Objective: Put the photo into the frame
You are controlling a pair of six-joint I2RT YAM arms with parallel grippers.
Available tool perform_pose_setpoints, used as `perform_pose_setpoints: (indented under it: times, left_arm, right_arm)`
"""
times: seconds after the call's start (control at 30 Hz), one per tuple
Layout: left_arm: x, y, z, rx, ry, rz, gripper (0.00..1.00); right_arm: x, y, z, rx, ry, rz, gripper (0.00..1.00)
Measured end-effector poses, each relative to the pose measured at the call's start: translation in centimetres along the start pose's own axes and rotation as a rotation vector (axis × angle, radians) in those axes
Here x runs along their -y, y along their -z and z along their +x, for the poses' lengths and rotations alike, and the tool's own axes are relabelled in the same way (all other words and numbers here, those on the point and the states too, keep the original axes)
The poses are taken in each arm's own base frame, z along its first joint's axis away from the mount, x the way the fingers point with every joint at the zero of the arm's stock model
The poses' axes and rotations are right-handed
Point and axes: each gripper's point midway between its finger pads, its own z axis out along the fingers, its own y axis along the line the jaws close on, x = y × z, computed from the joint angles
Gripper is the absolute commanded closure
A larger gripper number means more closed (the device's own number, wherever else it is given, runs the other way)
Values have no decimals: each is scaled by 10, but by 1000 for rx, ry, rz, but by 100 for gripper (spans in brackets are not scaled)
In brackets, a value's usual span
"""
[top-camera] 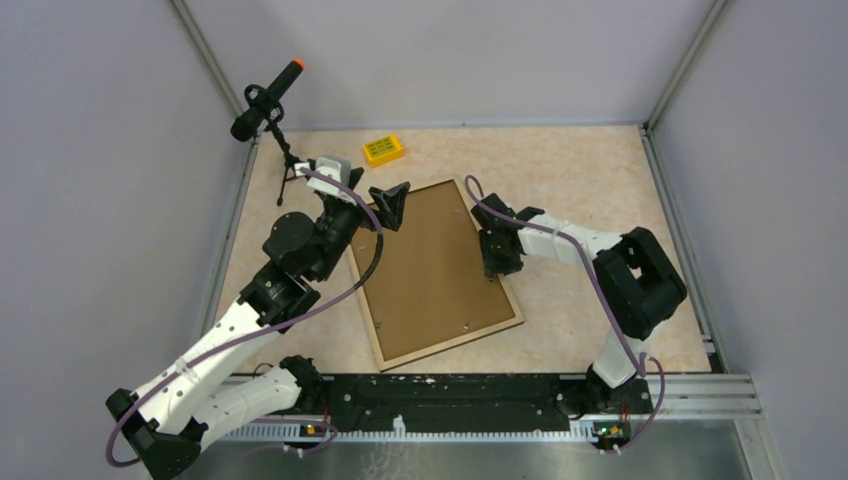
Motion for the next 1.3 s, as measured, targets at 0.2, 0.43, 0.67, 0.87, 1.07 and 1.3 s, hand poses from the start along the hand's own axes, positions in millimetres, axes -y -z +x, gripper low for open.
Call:
perform_pose_setpoints:
  times: [0.2, 0.43, 0.67, 0.87, 1.07, 1.3]
  left_arm:
    - [0, 0, 0, -1, -1, -1, 1]
    - [0, 0, 1, -3, -1, -1, 1]
    - [-2, 0, 1, -2, -2, -5, 1]
    - [-2, 0, 1, -2, -2, -5, 1]
    - [-2, 0, 1, -2, -2, -6, 1]
    - [-2, -1, 2, -6, -3, -6, 1]
  right_arm:
    - [4, 1, 0, -1, 26, 19, 69]
    - [6, 1, -1, 1, 89, 20, 75]
    - [6, 2, -1, 3, 136, 16, 85]
    - [6, 2, -2, 4, 148, 15, 97]
    - [6, 2, -2, 5, 172, 7, 100]
    - [2, -2, -12, 73, 276, -34, 100]
